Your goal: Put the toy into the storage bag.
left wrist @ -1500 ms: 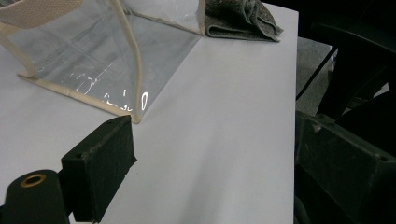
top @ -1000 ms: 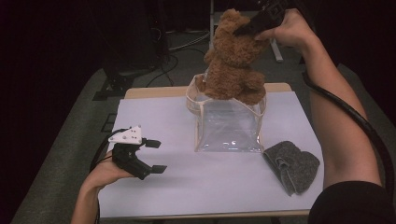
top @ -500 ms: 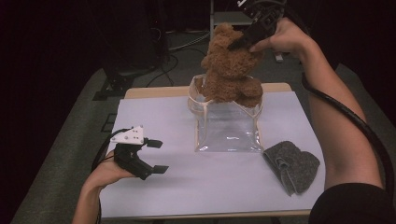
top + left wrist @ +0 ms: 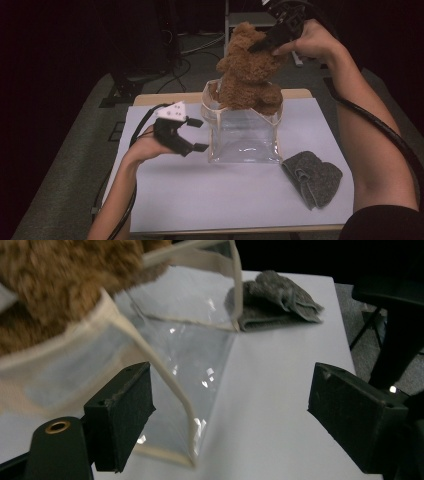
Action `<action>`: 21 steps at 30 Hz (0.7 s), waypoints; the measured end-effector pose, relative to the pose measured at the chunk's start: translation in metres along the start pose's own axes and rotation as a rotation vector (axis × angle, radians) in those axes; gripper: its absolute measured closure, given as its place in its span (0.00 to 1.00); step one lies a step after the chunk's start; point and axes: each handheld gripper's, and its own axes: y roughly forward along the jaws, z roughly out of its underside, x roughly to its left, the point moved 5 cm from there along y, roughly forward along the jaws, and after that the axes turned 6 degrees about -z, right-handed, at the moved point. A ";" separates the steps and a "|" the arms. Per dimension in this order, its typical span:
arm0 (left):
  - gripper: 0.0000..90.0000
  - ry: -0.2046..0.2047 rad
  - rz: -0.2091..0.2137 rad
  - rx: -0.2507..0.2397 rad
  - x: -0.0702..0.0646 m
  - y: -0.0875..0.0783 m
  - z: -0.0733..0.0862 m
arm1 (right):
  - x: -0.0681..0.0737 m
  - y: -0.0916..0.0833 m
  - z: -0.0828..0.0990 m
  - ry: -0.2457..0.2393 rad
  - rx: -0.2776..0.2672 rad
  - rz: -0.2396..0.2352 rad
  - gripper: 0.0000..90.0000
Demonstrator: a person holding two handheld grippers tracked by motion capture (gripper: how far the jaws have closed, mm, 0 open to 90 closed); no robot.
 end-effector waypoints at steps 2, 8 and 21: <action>0.23 0.019 -0.005 0.005 0.011 0.010 -0.011 | 0.000 0.000 0.000 -0.002 0.000 0.000 0.71; 0.27 0.049 0.008 0.042 0.032 0.038 -0.032 | -0.001 -0.002 0.001 0.001 -0.005 -0.004 0.71; 0.46 0.071 0.021 0.174 0.054 0.057 -0.045 | -0.002 -0.003 0.004 -0.004 -0.021 -0.011 0.71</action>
